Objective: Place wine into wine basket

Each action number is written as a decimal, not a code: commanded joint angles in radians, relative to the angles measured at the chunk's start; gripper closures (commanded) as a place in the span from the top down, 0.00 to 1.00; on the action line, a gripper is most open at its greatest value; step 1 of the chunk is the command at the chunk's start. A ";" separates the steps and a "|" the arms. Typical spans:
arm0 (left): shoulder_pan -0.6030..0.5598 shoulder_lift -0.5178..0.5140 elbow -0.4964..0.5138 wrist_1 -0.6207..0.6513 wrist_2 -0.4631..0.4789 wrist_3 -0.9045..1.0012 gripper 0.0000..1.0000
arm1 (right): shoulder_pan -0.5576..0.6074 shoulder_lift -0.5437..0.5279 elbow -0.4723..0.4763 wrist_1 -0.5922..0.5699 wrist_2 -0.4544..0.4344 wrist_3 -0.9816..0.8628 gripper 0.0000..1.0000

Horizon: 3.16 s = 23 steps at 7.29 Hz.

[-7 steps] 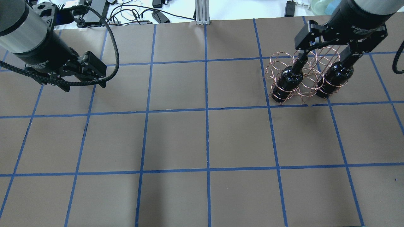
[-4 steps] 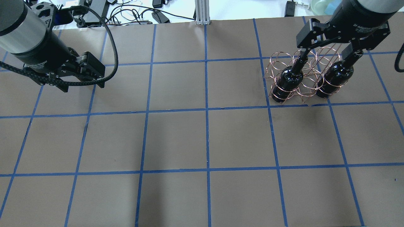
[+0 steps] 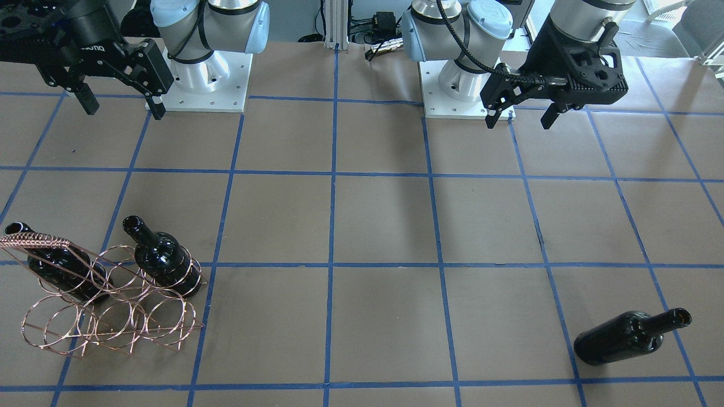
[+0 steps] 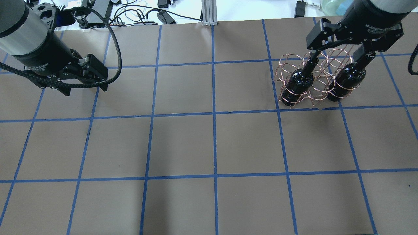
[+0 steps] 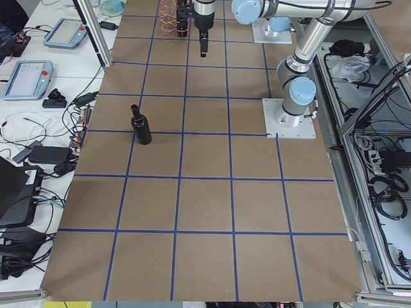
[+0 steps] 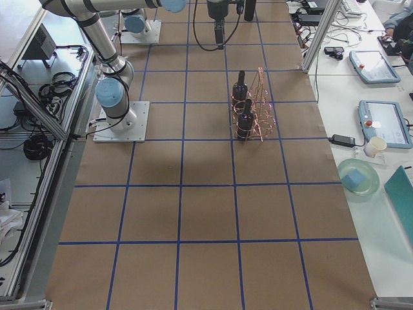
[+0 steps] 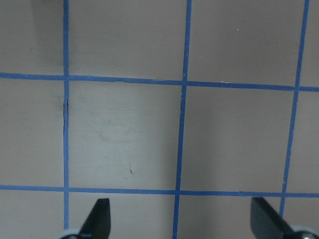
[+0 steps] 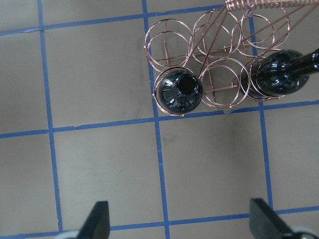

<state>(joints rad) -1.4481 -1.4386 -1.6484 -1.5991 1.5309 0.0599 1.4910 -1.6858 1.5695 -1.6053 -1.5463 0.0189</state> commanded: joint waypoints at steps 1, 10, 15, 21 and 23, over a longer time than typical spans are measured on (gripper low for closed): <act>0.003 -0.003 0.001 0.007 -0.001 0.001 1.00 | 0.000 0.000 0.000 0.002 0.000 0.001 1.00; 0.279 -0.523 0.412 0.192 -0.003 0.339 1.00 | 0.000 0.000 0.003 0.002 0.000 0.001 1.00; 0.279 -0.671 0.498 0.255 -0.002 0.339 1.00 | 0.000 0.001 0.003 -0.001 0.000 0.000 1.00; 0.275 -0.691 0.486 0.269 -0.003 0.356 0.88 | -0.002 0.005 0.003 -0.004 0.000 0.000 1.00; 0.275 -0.689 0.484 0.260 0.000 0.354 0.62 | -0.003 0.005 0.003 -0.005 0.000 0.001 1.00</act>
<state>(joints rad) -1.1734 -2.1284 -1.1630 -1.3321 1.5300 0.4156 1.4892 -1.6818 1.5723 -1.6095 -1.5462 0.0195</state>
